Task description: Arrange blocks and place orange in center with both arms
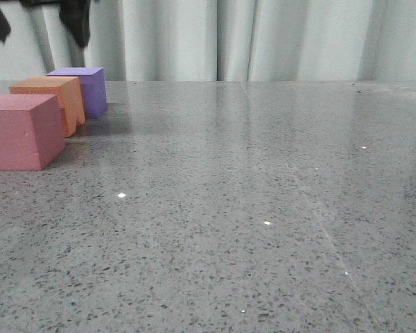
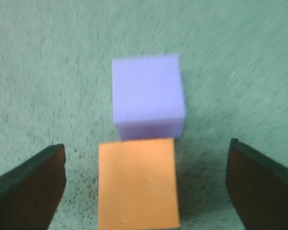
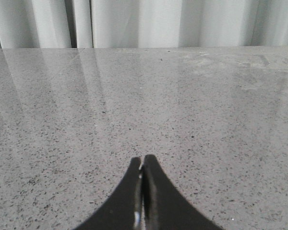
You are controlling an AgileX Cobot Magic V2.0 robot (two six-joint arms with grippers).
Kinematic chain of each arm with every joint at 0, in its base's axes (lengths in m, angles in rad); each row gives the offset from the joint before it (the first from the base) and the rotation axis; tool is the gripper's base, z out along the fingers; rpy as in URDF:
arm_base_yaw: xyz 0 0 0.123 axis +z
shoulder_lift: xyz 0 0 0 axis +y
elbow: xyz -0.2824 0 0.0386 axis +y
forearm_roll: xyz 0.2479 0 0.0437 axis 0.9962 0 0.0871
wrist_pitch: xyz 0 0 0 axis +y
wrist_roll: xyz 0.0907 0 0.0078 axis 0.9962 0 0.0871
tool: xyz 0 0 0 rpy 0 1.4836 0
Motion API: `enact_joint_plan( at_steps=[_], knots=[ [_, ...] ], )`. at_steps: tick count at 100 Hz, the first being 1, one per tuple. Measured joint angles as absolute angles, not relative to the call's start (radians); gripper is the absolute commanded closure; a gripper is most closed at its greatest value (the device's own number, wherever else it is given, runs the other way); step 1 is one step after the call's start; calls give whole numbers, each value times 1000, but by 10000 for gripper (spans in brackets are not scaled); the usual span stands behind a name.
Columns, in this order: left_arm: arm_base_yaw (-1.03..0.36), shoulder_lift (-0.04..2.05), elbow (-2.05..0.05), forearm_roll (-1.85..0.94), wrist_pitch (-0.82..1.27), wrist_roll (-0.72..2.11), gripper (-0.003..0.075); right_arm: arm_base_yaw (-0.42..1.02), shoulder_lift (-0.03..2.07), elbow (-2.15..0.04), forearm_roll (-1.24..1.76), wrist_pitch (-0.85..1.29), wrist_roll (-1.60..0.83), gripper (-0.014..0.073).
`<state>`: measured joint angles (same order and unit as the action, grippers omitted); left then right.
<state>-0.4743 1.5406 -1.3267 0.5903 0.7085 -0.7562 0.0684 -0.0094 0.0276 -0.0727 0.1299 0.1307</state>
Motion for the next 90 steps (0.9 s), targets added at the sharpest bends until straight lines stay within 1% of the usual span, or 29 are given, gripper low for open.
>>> enact_joint_plan(
  at_steps=[24, 29, 34, 38, 40, 43, 46, 48, 50, 52, 54, 55, 56, 58, 59, 62, 65, 90],
  knots=[
    [-485, 1388, -1306, 585, 704, -733, 92, 68, -9, 28, -73, 130, 131, 661],
    [-485, 1349, -1285, 587, 694, -732, 106, 68, -9, 28, -73, 130, 131, 661],
    [-485, 1311, -1258, 590, 677, -732, 143, 68, -9, 28, -73, 130, 131, 661],
    [-485, 1284, -1228, 591, 659, -732, 198, 68, -9, 28, -73, 130, 131, 661],
    [-485, 1266, -1211, 591, 650, -732, 248, 68, -9, 28, -73, 130, 131, 661],
    [-485, 1237, -1187, 591, 637, -732, 292, 68, -9, 28, -73, 130, 131, 661],
    [-485, 1212, -1160, 592, 619, -732, 372, 68, -9, 28, -73, 130, 131, 661],
    [-485, 1194, -1138, 592, 612, -732, 406, 68, -9, 28, -73, 130, 131, 661],
    [-485, 1176, -1117, 594, 604, -732, 475, 68, -9, 28, -73, 130, 131, 661],
    [-485, 1163, -1094, 594, 594, -732, 510, 68, -9, 28, -73, 130, 131, 661],
    [-485, 1144, -1071, 594, 585, -732, 580, 68, -9, 28, -73, 130, 131, 661],
    [-485, 1132, -1063, 594, 582, -732, 580, 68, -9, 28, -73, 130, 131, 661],
    [-485, 1125, -1047, 594, 575, -732, 631, 68, -9, 28, -73, 130, 131, 661],
    [-485, 1107, -1031, 596, 568, -732, 665, 68, -9, 28, -73, 130, 131, 661],
    [-485, 1100, -1015, 596, 565, -732, 698, 68, -9, 28, -73, 130, 131, 661],
    [-485, 1068, -982, 598, 554, -732, 743, 68, -9, 28, -73, 130, 131, 661],
    [-485, 1041, -949, 600, 542, -732, 733, 68, -9, 28, -73, 130, 131, 661],
    [-485, 794, -687, 606, 491, -732, 733, 68, -9, 28, -73, 130, 131, 661]
  ],
)
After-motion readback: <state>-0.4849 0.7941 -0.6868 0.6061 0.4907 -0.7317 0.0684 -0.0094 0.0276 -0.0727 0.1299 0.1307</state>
